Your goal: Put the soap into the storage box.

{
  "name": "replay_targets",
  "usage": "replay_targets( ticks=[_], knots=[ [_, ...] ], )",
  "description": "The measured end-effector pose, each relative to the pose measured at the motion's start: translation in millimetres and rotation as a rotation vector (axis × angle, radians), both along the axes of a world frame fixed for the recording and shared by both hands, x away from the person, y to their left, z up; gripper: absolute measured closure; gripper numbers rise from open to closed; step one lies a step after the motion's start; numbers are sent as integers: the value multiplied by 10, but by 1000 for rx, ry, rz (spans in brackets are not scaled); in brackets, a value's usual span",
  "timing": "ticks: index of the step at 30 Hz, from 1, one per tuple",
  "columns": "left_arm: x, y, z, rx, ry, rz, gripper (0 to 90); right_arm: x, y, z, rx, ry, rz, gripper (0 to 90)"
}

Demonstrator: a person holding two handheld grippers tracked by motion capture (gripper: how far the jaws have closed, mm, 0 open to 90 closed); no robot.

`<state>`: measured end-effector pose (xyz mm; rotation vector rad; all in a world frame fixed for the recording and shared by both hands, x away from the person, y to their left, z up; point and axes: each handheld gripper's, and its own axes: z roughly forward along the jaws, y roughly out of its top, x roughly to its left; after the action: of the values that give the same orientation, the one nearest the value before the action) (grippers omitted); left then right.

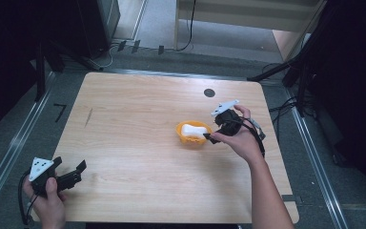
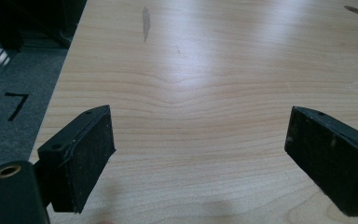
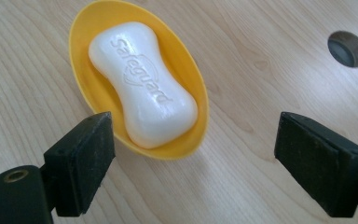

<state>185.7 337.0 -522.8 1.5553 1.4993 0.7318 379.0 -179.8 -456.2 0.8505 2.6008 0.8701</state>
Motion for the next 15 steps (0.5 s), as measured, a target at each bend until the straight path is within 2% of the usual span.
replay_targets(
  ticks=[5,9,15],
  knots=[
    [1,-3,-1,1,-2,1,86,-58,-152,-39,57,5,-43,81],
    [0,-4,0,3,-1,2,86,-96,-257,-88,72,14,-76,41],
    [0,-7,0,5,0,1,86,-180,-385,-143,97,11,-113,30]
  ],
)
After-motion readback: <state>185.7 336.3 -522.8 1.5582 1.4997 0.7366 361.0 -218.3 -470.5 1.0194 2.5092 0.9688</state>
